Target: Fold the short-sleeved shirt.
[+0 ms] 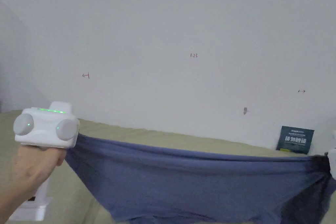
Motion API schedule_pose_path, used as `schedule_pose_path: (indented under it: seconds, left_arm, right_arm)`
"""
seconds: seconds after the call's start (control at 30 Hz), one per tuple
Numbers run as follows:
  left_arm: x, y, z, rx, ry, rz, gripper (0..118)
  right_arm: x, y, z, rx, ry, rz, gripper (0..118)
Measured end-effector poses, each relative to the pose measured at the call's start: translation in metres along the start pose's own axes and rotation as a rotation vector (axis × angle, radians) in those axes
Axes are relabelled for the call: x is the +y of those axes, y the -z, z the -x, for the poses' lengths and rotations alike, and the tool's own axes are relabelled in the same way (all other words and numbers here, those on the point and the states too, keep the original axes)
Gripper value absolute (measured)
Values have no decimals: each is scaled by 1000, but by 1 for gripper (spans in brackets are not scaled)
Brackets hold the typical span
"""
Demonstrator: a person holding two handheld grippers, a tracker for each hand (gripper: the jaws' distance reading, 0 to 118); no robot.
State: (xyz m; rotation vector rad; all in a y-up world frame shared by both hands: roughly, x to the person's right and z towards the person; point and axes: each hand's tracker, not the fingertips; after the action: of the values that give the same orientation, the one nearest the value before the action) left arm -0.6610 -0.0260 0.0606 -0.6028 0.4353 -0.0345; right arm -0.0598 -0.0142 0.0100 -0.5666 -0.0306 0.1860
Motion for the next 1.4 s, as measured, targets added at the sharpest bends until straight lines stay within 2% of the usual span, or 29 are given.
schedule_pose_path:
  seconds: [0.27,0.4,0.53,0.8,0.93,1.07,1.1,1.13,1.17,1.2,1.23,1.3,1.33,1.4]
  left_arm:
    - [-110,-42,30,-70,16,92,0]
    - [-161,-80,55,-88,37,142,0]
    - [-210,-118,76,-114,33,200,0]
    - [-289,-168,106,-154,39,285,0]
    - [-315,-175,111,-165,31,324,0]
    - [-324,-175,111,-170,24,347,0]
    - [-325,-175,110,-172,21,347,0]
    - [-325,-175,110,-175,18,344,1]
    - [-326,-176,110,-181,14,338,15]
    - [-325,-178,111,-208,4,315,54]
    - [-325,-186,111,-235,8,269,116]
    - [-319,-199,113,-245,-20,244,115]
    - [-307,-208,117,-215,-18,160,115]
    - [-317,-203,117,-278,-27,186,115]
  right_arm:
    - [-114,-61,6,52,11,79,3]
    - [-171,-97,-2,81,59,122,3]
    - [-243,-146,-6,111,145,176,3]
    - [-360,-199,-7,122,194,299,3]
    - [-396,-208,-12,122,231,330,3]
    - [-398,-205,-11,124,247,343,3]
    - [-397,-204,-10,123,245,340,4]
    - [-396,-204,-9,125,243,337,14]
    - [-394,-206,-8,126,243,333,40]
    - [-392,-207,-6,109,253,330,78]
    - [-390,-209,-6,94,272,334,118]
    - [-387,-219,-3,142,312,309,118]
    - [-386,-225,-1,136,303,263,118]
    - [-378,-232,9,159,277,258,118]
